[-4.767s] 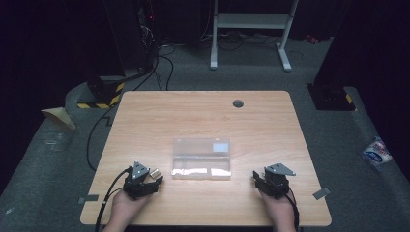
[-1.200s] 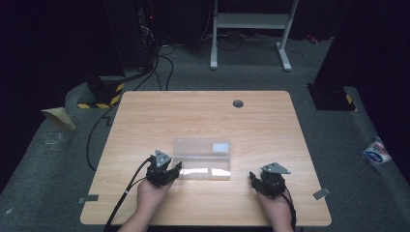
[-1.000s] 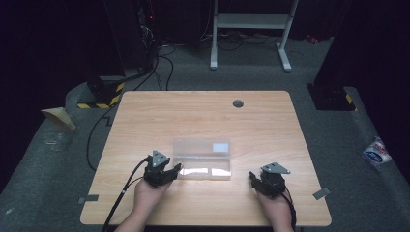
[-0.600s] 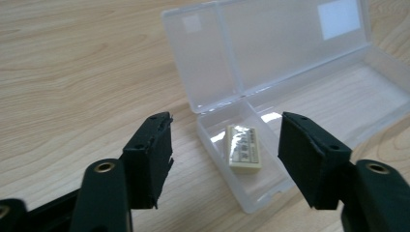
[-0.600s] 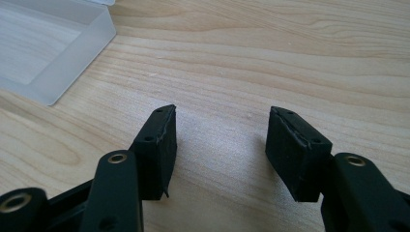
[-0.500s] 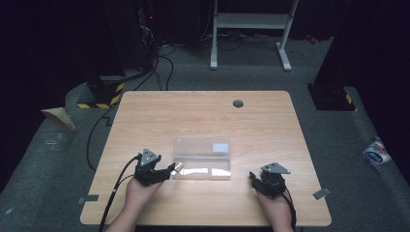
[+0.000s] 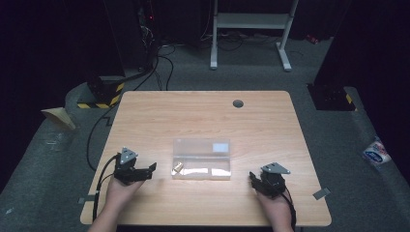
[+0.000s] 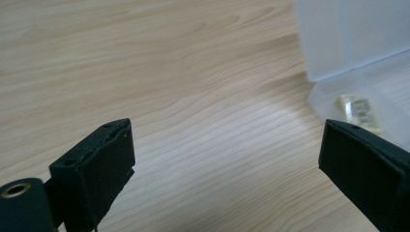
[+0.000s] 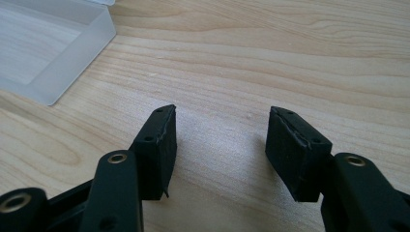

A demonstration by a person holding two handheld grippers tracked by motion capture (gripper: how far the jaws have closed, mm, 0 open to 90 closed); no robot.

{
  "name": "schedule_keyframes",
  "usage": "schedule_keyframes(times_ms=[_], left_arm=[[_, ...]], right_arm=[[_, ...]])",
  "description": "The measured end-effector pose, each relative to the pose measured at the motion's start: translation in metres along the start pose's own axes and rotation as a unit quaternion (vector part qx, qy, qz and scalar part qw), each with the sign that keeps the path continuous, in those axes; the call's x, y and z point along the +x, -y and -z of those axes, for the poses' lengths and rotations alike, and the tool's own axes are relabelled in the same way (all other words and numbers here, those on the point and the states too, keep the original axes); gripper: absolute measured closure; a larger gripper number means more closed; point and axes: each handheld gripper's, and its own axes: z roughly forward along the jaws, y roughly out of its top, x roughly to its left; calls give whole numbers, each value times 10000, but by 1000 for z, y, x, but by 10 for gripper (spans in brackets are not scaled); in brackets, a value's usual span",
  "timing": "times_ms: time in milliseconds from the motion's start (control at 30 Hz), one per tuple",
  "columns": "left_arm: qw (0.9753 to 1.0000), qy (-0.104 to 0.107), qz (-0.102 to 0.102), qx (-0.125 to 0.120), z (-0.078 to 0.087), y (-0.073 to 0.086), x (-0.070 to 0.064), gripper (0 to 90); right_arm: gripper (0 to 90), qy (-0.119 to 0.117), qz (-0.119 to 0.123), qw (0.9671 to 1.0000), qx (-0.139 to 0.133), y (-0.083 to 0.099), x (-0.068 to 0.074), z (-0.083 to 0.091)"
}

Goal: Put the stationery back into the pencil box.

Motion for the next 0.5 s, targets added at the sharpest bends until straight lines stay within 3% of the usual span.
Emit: schedule_keyframes(times_ms=[200, 233, 300, 500], left_arm=[[9994, -123, 203, 254, 5, 26, 29, 70], [9990, -81, 339, 295, 6, 31, 32, 93], [9988, -82, 394, 286, 8, 39, 36, 152], [9986, -306, 115, 421, 8, 47, 28, 150]], right_arm=[[443, 5, -5, 10000, 1, 0, 0, 0], [442, 6, -5, 10000, 1, 0, 0, 0], [442, 6, -5, 10000, 1, 0, 0, 0], [439, 12, -9, 10000, 0, 0, 0, 0]])
